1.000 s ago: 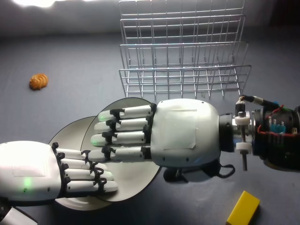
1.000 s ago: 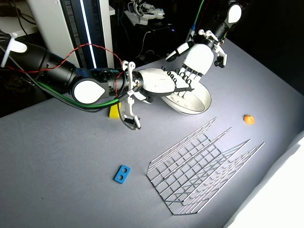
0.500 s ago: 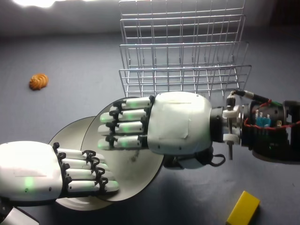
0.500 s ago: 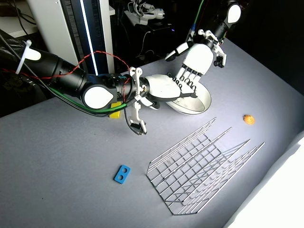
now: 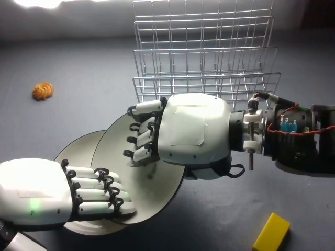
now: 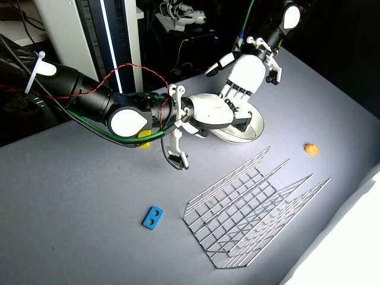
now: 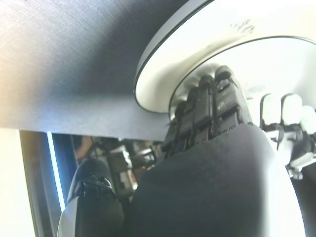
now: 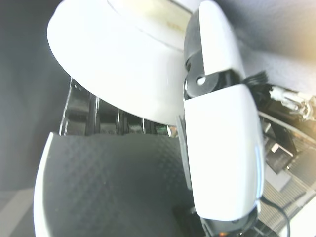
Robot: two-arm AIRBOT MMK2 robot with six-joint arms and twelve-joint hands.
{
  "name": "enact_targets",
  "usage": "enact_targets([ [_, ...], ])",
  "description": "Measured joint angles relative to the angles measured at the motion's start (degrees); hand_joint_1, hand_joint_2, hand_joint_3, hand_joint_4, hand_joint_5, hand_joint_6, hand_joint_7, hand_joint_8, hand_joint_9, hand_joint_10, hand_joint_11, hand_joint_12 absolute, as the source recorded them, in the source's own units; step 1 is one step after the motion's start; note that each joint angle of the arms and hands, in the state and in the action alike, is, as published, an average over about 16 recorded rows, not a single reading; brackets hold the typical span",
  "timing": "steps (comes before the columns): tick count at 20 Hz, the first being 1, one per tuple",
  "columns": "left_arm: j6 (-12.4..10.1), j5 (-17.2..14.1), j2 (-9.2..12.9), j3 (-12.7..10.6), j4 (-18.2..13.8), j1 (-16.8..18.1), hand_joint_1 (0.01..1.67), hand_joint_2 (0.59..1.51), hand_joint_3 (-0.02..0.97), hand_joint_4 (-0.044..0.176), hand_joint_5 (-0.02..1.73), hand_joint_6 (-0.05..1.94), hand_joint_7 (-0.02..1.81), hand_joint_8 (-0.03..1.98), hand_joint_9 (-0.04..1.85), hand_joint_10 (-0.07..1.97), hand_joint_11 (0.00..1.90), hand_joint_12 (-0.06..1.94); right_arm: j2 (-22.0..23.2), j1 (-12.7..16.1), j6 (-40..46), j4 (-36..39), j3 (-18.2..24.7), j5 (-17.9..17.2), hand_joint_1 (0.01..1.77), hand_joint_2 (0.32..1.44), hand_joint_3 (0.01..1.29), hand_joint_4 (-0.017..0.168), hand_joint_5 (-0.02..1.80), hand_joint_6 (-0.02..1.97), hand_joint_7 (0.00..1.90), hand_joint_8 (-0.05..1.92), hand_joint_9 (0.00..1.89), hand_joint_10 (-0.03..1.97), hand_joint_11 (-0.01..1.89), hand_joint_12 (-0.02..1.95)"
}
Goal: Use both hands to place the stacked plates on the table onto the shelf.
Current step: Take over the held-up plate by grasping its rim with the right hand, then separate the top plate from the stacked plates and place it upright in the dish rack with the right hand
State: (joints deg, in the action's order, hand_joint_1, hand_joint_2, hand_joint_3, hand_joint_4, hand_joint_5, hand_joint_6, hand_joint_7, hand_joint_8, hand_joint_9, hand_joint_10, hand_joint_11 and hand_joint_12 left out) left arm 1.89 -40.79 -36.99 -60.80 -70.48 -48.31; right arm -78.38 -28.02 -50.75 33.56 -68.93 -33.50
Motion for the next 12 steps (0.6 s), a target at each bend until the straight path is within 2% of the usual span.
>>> enact_targets([
  [3,0.0,-0.08,0.0,0.11,0.38,0.0,0.01,1.095,0.013,-0.009,-0.01,-0.03,0.0,0.0,0.02,0.01,0.02,0.01,-0.08,0.12,0.04,0.13,-0.07,-0.51,1.2,1.02,0.02,0.005,0.69,0.3,0.75,0.18,0.71,0.19,0.34,1.3],
  [12,0.06,-0.48,0.0,-0.56,3.06,0.43,0.01,1.093,0.012,-0.003,-0.01,-0.02,0.0,0.0,0.02,0.01,0.02,0.01,-0.23,0.05,-0.18,0.43,-0.12,-2.11,1.2,0.96,0.01,0.01,0.81,0.69,0.9,0.52,0.97,0.24,0.75,1.19],
])
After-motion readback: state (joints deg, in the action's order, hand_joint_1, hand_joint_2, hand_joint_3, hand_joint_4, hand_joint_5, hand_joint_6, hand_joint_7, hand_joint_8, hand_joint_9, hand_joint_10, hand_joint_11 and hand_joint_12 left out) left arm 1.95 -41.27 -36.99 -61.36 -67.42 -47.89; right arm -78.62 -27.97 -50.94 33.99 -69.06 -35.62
